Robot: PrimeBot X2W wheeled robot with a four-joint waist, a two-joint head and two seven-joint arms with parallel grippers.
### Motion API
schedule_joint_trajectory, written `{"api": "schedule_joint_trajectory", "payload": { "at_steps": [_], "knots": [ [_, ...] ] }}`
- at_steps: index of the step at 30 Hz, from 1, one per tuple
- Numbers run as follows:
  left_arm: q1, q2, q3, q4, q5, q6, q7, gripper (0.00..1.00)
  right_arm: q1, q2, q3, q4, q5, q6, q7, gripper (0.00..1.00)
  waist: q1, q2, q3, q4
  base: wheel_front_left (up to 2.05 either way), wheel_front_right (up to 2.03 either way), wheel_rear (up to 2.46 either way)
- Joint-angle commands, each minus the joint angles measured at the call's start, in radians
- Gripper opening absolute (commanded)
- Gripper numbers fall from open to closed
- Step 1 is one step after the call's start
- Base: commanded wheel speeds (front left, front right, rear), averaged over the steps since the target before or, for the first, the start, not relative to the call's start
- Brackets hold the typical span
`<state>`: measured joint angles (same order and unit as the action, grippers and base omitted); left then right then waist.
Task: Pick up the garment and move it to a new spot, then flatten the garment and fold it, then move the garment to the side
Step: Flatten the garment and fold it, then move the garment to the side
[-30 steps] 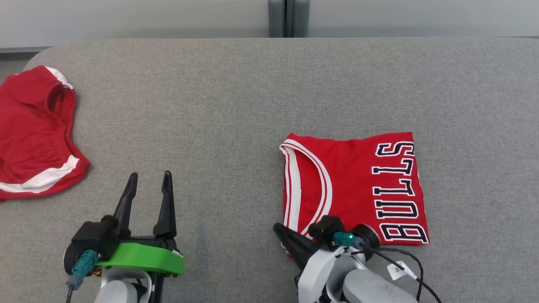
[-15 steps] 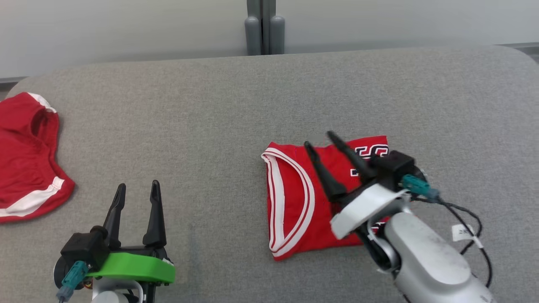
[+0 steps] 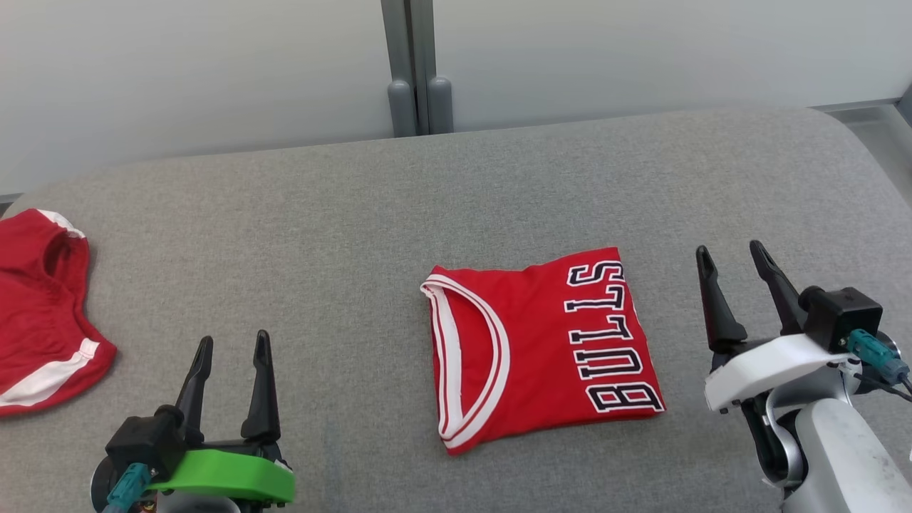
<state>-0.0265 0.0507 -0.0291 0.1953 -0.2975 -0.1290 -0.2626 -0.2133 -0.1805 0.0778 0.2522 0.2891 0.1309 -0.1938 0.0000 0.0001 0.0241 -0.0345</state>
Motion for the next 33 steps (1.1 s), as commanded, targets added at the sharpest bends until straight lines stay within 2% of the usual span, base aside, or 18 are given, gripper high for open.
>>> {"api": "schedule_joint_trajectory", "payload": {
  "at_steps": [1,12,33],
  "knots": [
    [0.016,0.001,0.005,0.001,0.007,-0.002,-0.003,1.00,0.019,-0.007,-0.004,-0.001,-0.011,0.000,0.008,1.00,0.0000,-0.0001,-0.011,-0.005,0.00,0.00,0.00],
    [-0.012,0.002,0.008,0.040,0.012,-0.002,-0.003,1.00,0.089,-0.016,0.001,0.025,-0.003,0.000,0.024,1.00,0.0000,-0.0001,-0.034,-0.022,0.00,0.00,0.00],
    [-0.025,0.020,-0.001,0.082,-0.003,-0.003,-0.003,1.00,0.077,-0.003,0.028,0.040,0.005,0.000,0.028,1.00,0.0000,-0.0001,-0.031,-0.026,0.00,0.00,0.00]
  ]
}}
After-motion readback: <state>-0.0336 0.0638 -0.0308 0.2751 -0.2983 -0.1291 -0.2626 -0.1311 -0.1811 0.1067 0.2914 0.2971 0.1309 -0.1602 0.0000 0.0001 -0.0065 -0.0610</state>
